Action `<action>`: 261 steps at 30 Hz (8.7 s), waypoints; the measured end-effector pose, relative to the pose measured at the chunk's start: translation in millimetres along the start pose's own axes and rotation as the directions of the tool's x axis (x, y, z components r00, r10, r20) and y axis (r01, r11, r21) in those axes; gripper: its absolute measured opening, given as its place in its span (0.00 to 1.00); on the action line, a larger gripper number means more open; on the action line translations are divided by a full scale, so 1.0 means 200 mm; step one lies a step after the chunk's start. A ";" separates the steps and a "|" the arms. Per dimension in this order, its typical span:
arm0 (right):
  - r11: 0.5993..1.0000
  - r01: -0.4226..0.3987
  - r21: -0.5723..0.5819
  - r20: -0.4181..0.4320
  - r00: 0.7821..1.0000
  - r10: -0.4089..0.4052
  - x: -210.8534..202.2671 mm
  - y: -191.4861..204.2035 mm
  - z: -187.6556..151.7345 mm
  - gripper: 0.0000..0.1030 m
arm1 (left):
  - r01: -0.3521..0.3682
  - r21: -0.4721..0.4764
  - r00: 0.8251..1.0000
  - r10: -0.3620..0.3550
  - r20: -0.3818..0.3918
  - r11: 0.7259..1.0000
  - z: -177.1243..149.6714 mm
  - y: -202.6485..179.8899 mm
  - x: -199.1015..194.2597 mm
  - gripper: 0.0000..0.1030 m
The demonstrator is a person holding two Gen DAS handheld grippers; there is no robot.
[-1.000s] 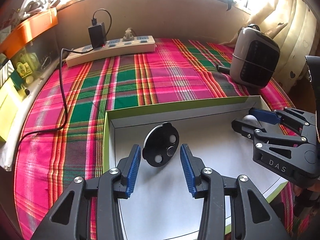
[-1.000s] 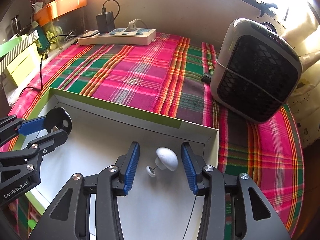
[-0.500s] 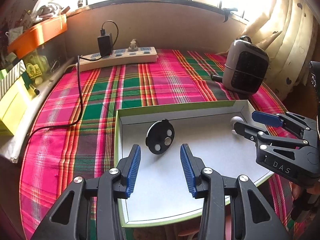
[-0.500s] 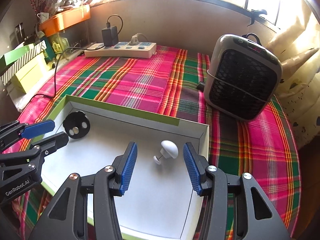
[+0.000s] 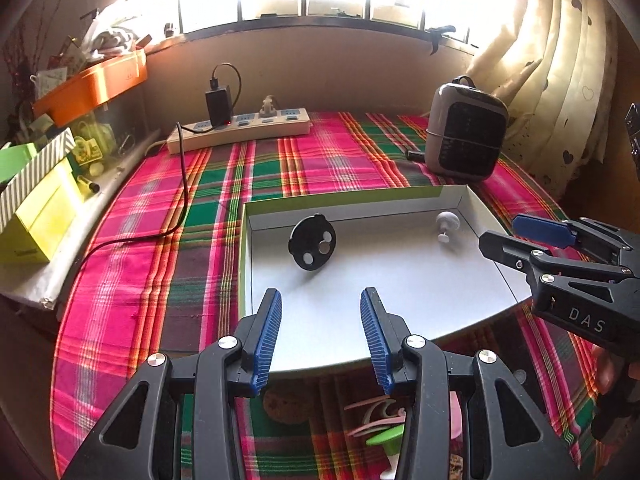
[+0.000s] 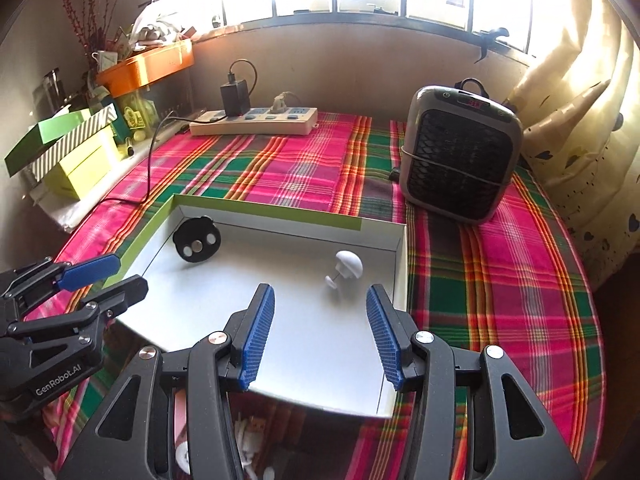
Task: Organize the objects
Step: 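Withdraw both tools from the box back toward the remaining objects, then lower the right tool onto the black flashlight and close on it, then grasp the walnut with the left tool while the right tool holds the flashlight, then carry the walnut and the flashlight into the white box with both tools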
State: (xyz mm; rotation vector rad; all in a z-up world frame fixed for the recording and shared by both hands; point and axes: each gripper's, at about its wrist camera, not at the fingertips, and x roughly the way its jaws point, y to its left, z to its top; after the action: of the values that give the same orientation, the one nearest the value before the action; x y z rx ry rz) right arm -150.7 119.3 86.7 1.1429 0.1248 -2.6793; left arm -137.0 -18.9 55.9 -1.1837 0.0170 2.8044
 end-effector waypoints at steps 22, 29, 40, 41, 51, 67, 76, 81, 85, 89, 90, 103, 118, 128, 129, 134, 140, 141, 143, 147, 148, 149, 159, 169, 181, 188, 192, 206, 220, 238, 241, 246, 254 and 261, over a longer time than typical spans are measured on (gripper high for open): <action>1.000 0.022 -0.005 0.073 0.997 -0.022 -0.26 0.07 -0.23 0.48 | -0.026 -0.011 0.998 0.027 0.050 1.000 -0.19 0.02 -0.20 0.39; 0.998 0.051 0.019 0.060 0.997 -0.052 -0.28 0.04 -0.34 0.48 | -0.030 -0.058 0.998 0.033 0.049 0.998 -0.25 0.10 -0.23 0.39; 0.998 0.042 0.037 0.038 0.998 -0.043 -0.29 0.04 -0.44 0.48 | 0.012 -0.103 1.000 -0.009 0.027 0.995 -0.34 0.21 -0.23 0.39; 0.999 0.037 0.040 0.035 0.999 -0.039 -0.29 0.04 -0.45 0.48 | 0.021 -0.110 1.000 -0.018 0.025 0.994 -0.34 0.22 -0.23 0.39; 0.999 0.023 0.030 0.002 1.000 -0.023 -0.26 0.06 -0.49 0.48 | 0.054 -0.141 0.998 -0.056 -0.011 0.989 -0.38 0.25 -0.17 0.41; 0.999 0.029 0.018 -0.045 0.999 -0.029 -0.18 0.09 -0.51 0.48 | 0.059 -0.128 0.997 -0.064 -0.039 0.990 -0.37 0.23 -0.11 0.41; 0.999 0.032 0.020 -0.052 0.998 -0.031 -0.16 0.08 -0.52 0.48 | 0.062 -0.124 0.996 -0.069 -0.055 0.990 -0.35 0.22 -0.07 0.41; 0.999 0.045 0.021 -0.070 0.997 -0.044 -0.14 0.07 -0.52 0.48 | 0.060 -0.124 0.996 -0.068 -0.064 0.990 -0.34 0.22 -0.05 0.41; 0.999 0.025 0.038 -0.080 0.997 -0.022 -0.14 0.06 -0.52 0.48 | 0.058 -0.129 0.995 -0.068 -0.071 0.990 -0.34 0.22 -0.03 0.41; 1.000 0.019 0.022 -0.082 0.996 -0.018 -0.14 0.07 -0.53 0.43 | 0.063 -0.130 0.995 -0.073 -0.074 0.990 -0.33 0.22 -0.02 0.41; 1.000 0.019 0.018 -0.084 0.996 -0.017 -0.14 0.08 -0.53 0.42 | 0.064 -0.127 0.995 -0.074 -0.074 0.990 -0.33 0.22 -0.02 0.41; 1.000 0.018 0.005 -0.081 0.997 -0.018 -0.13 0.08 -0.52 0.24 | 0.059 -0.119 0.994 -0.069 -0.080 0.991 -0.30 0.20 0.01 0.41; 1.000 0.015 0.005 -0.083 0.996 -0.014 -0.12 0.06 -0.51 0.24 | 0.026 -0.098 0.997 -0.034 -0.074 0.995 -0.28 0.17 0.04 0.41; 1.000 0.011 0.004 -0.084 0.996 -0.010 -0.12 0.06 -0.50 0.24 | 0.013 -0.076 0.997 -0.019 -0.070 0.997 -0.28 0.17 0.05 0.28; 1.000 0.011 0.004 -0.084 0.996 -0.010 -0.12 0.06 -0.50 0.24 | 0.013 -0.075 0.997 -0.018 -0.069 0.997 -0.28 0.17 0.05 0.28; 1.000 0.011 0.004 -0.084 0.996 -0.011 -0.12 0.06 -0.50 0.24 | 0.012 -0.074 0.997 -0.017 -0.069 0.997 -0.28 0.17 0.05 0.28; 1.000 0.011 0.003 -0.084 0.996 -0.011 -0.12 0.06 -0.50 0.24 | 0.011 -0.073 0.997 -0.016 -0.069 0.997 -0.28 0.17 0.05 0.28; 1.000 0.011 0.003 -0.084 0.996 -0.011 -0.12 0.06 -0.50 0.24 | 0.012 -0.074 0.997 -0.017 -0.069 0.997 -0.28 0.17 0.05 0.28; 1.000 0.012 0.002 -0.084 0.996 -0.011 -0.12 0.06 -0.50 0.24 | 0.012 -0.074 0.997 -0.017 -0.069 0.997 -0.28 0.17 0.05 0.28; 1.000 0.011 0.003 -0.084 0.996 -0.011 -0.12 0.06 -0.50 0.24 | 0.012 -0.073 0.997 -0.017 -0.069 0.997 -0.28 0.17 0.05 0.28; 1.000 0.011 0.003 -0.084 0.996 -0.011 -0.12 0.06 -0.50 0.24 | 0.012 -0.074 0.997 -0.017 -0.069 0.997 -0.28 0.17 0.05 0.28; 1.000 0.011 0.003 -0.084 0.996 -0.011 -0.12 0.06 -0.50 0.24 | 0.012 -0.074 0.997 -0.017 -0.069 0.997 -0.28 0.17 0.05 0.28; 1.000 0.013 0.001 -0.084 0.996 -0.012 -0.12 0.06 -0.50 0.24 | 0.008 -0.068 0.998 -0.012 -0.069 0.998 -0.29 0.17 0.05 0.28; 1.000 0.018 -0.005 -0.078 0.997 -0.018 -0.12 0.07 -0.50 0.24 | -0.006 -0.035 0.998 0.004 -0.058 0.999 -0.29 0.15 0.01 0.28; 1.000 0.009 -0.011 -0.066 0.998 -0.010 -0.17 0.07 -0.49 0.24 | 0.010 -0.008 0.999 -0.010 -0.035 1.000 -0.28 0.10 -0.08 0.28; 1.000 -0.008 -0.015 -0.051 0.999 0.007 -0.22 0.07 -0.47 0.24 | 0.035 -0.004 0.999 -0.035 -0.028 0.999 -0.27 0.06 -0.12 0.28; 1.000 -0.015 -0.012 -0.032 0.999 0.015 -0.25 0.07 -0.44 0.24 | 0.052 -0.002 0.999 -0.052 -0.016 0.999 -0.24 0.05 -0.14 0.28; 0.999 -0.036 -0.011 -0.001 0.999 0.036 -0.25 0.04 -0.28 0.24 | 0.057 -0.024 0.998 -0.058 -0.014 0.998 -0.11 0.05 -0.09 0.28; 0.998 -0.049 -0.031 -0.022 0.999 0.049 -0.06 0.08 -0.06 0.24 | 0.040 -0.032 0.998 -0.041 -0.042 0.999 0.02 0.09 0.09 0.28; 0.999 -0.034 -0.006 -0.093 0.995 0.033 0.26 0.05 0.10 0.24 | 0.022 -0.038 0.997 -0.025 -0.080 0.999 0.08 0.09 0.27 0.28; 0.999 -0.036 -0.001 -0.110 0.993 0.036 0.31 0.04 0.11 0.24 | 0.014 -0.029 0.997 -0.016 -0.074 0.999 0.08 0.09 0.28 0.28; 0.999 -0.033 0.008 -0.124 0.992 0.034 0.36 0.04 0.12 0.24 | 0.015 -0.016 0.997 -0.017 -0.081 1.000 0.08 0.07 0.29 0.28; 1.000 -0.025 0.010 -0.136 0.990 0.026 0.40 0.04 0.11 0.24 | 0.005 0.004 0.996 -0.005 -0.087 1.000 0.07 0.04 0.32 0.28; 1.000 -0.021 0.010 -0.137 0.990 0.023 0.41 0.04 0.10 0.24 | 0.004 0.006 0.996 -0.004 -0.087 1.000 0.08 0.04 0.33 0.28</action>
State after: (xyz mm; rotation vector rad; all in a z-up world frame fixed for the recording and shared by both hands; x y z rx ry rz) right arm -218.9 94.7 41.8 1.3237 0.1225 -2.5832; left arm -193.8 -21.0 19.8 -1.3016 0.0297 2.7456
